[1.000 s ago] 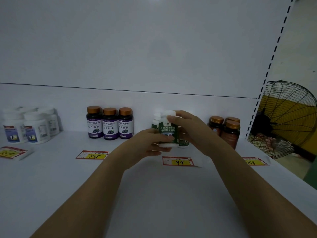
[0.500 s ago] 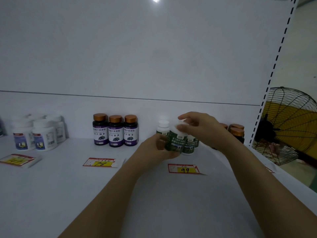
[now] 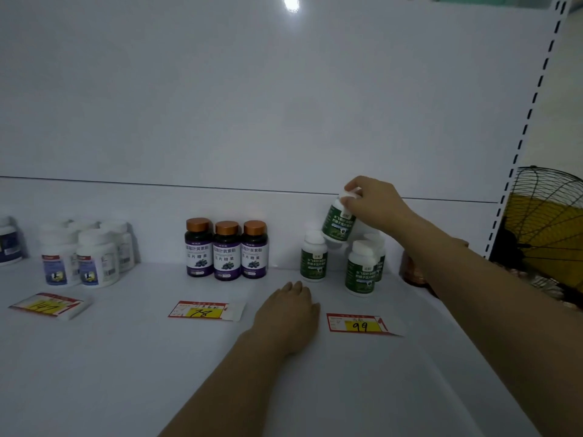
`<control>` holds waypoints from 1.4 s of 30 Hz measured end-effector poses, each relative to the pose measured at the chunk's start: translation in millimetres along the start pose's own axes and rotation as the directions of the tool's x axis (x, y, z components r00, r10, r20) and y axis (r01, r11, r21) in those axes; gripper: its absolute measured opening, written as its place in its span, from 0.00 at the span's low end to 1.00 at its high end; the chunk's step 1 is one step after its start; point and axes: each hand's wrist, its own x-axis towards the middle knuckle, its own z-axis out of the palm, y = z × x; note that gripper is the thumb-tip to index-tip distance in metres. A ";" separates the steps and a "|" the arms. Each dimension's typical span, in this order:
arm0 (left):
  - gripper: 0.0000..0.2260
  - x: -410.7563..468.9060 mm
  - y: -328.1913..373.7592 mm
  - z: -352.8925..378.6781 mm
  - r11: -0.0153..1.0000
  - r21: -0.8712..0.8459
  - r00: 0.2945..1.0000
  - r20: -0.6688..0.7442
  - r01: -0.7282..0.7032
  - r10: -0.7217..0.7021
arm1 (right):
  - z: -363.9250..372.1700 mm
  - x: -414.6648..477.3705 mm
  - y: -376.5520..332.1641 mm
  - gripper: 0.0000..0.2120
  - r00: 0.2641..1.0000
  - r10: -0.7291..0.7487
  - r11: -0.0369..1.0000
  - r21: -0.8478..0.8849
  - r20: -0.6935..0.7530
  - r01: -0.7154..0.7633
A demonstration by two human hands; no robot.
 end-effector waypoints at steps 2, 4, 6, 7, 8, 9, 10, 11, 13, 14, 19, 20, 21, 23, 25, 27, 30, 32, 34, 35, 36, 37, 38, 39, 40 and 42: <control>0.24 0.2 0.0 0.3 1.000 0.008 1.000 -0.002 -0.001 0.001 | -1.5 1.9 3.1 0.17 1.000 0.000 1.000 -0.028 -0.009 0.000; 0.24 -0.5 0.1 0.4 1.000 0.015 1.000 -0.002 0.001 -0.001 | -1.6 1.9 6.0 0.18 1.000 0.004 0.999 -0.054 -0.018 -0.005; 0.24 -0.4 0.2 0.7 1.000 0.019 1.000 -0.007 0.000 0.000 | 1.7 1.1 8.8 0.18 1.000 0.015 0.996 -0.084 0.003 -0.014; 0.24 -0.6 0.1 0.8 1.000 0.019 1.000 -0.006 -0.002 0.002 | 4.7 0.1 10.1 0.19 0.999 0.022 0.994 -0.104 0.026 -0.019; 0.24 -0.8 0.1 0.7 1.000 0.018 1.000 -0.005 -0.005 0.005 | 8.3 -0.6 11.3 0.19 0.998 0.027 0.992 -0.125 0.048 -0.021; 0.24 -1.4 0.1 0.8 1.000 0.016 1.000 -0.003 -0.004 0.004 | 12.5 -1.0 12.6 0.19 0.998 0.026 0.989 -0.147 0.065 -0.017; 0.24 -1.5 0.1 0.7 1.000 0.014 1.000 0.000 -0.003 0.003 | 16.9 -1.2 14.0 0.18 0.997 0.022 0.986 -0.166 0.076 -0.009; 0.24 -1.9 0.0 0.6 1.000 0.013 1.000 0.003 -0.002 0.002 | 21.3 -1.7 15.3 0.17 0.996 0.018 0.983 -0.184 0.086 -0.002; 0.24 -1.9 0.2 -0.1 1.000 0.012 1.000 0.004 -0.002 0.002 | 29.3 -4.1 18.4 0.15 0.994 0.026 0.977 -0.213 0.105 -0.003; 0.24 -1.7 0.2 -0.1 1.000 0.013 1.000 0.003 -0.003 0.003 | 33.1 -5.7 20.7 0.14 0.993 0.034 0.975 -0.223 0.112 -0.008; 0.24 -2.0 -0.1 -0.6 1.000 0.022 1.000 0.011 -0.008 0.008 | 43.9 -11.7 26.4 0.14 0.988 0.020 0.951 -0.309 0.154 0.029; 0.25 -1.9 -0.4 -0.6 1.000 0.024 1.000 0.011 -0.009 0.009 | 43.0 -11.3 25.1 0.15 0.985 0.012 0.937 -0.345 0.173 0.049; 0.25 -2.0 -0.7 -0.3 1.000 0.028 1.000 0.010 -0.009 0.009 | 40.2 -11.0 23.2 0.16 0.984 0.002 0.928 -0.367 0.179 0.064; 0.25 -2.0 -0.6 0.5 0.999 0.040 1.000 0.010 -0.010 0.009 | 30.8 -8.8 21.4 0.14 0.992 -0.033 0.936 -0.344 0.121 0.073; 0.25 -2.1 -0.1 1.3 0.999 0.050 1.000 0.014 -0.010 0.009 | 16.1 -5.6 24.6 0.12 0.999 -0.029 0.956 -0.291 0.026 0.036; 0.25 -1.9 -0.2 2.3 0.998 0.057 1.000 0.015 -0.011 0.010 | 3.3 -3.5 32.9 0.12 0.999 0.035 0.951 -0.307 0.010 -0.030; 0.24 -0.7 -0.9 3.4 0.998 0.055 1.000 0.019 -0.005 0.004 | -1.5 -5.3 45.2 0.15 0.972 0.197 0.922 -0.362 0.128 -0.139; 0.24 -0.5 -1.0 3.4 0.998 0.057 1.000 0.021 -0.005 0.004 | 1.4 -6.8 52.7 0.17 0.947 0.255 0.929 -0.320 0.194 -0.184; 0.24 -0.9 -0.8 3.4 0.998 0.058 1.000 0.026 -0.007 0.005 | 4.7 -9.1 58.1 0.17 0.943 0.269 0.953 -0.193 0.196 -0.232; 0.24 -0.9 -0.9 3.3 0.998 0.059 1.000 0.030 -0.006 0.005 | 5.7 -10.1 59.7 0.17 0.944 0.266 0.956 -0.178 0.196 -0.232; 0.24 -0.7 -1.2 3.2 0.998 0.058 0.999 0.032 -0.007 0.005 | 5.7 -11.0 61.0 0.18 0.945 0.261 0.957 -0.178 0.198 -0.227; 0.24 -0.3 -1.3 3.1 0.998 0.056 0.999 0.032 -0.007 0.005 | 5.6 -10.9 62.9 0.18 0.946 0.258 0.959 -0.170 0.194 -0.227; 0.24 0.1 -1.5 2.9 0.999 0.053 1.000 0.031 -0.008 0.006 | 4.8 -11.4 64.0 0.19 0.949 0.252 0.962 -0.151 0.187 -0.226; 0.24 0.3 -1.4 2.7 0.999 0.049 1.000 0.030 -0.008 0.007 | 3.8 -12.0 64.6 0.18 0.954 0.243 0.967 -0.128 0.177 -0.222; 0.24 0.0 -1.2 2.3 0.999 0.046 0.999 0.032 -0.008 0.006 | 2.6 -12.8 64.7 0.18 0.958 0.233 0.970 -0.110 0.167 -0.217; 0.24 -0.3 -0.9 1.5 0.999 0.034 0.999 0.032 -0.008 0.007 | 0.1 -14.8 64.7 0.17 0.971 0.207 0.974 -0.117 0.123 -0.193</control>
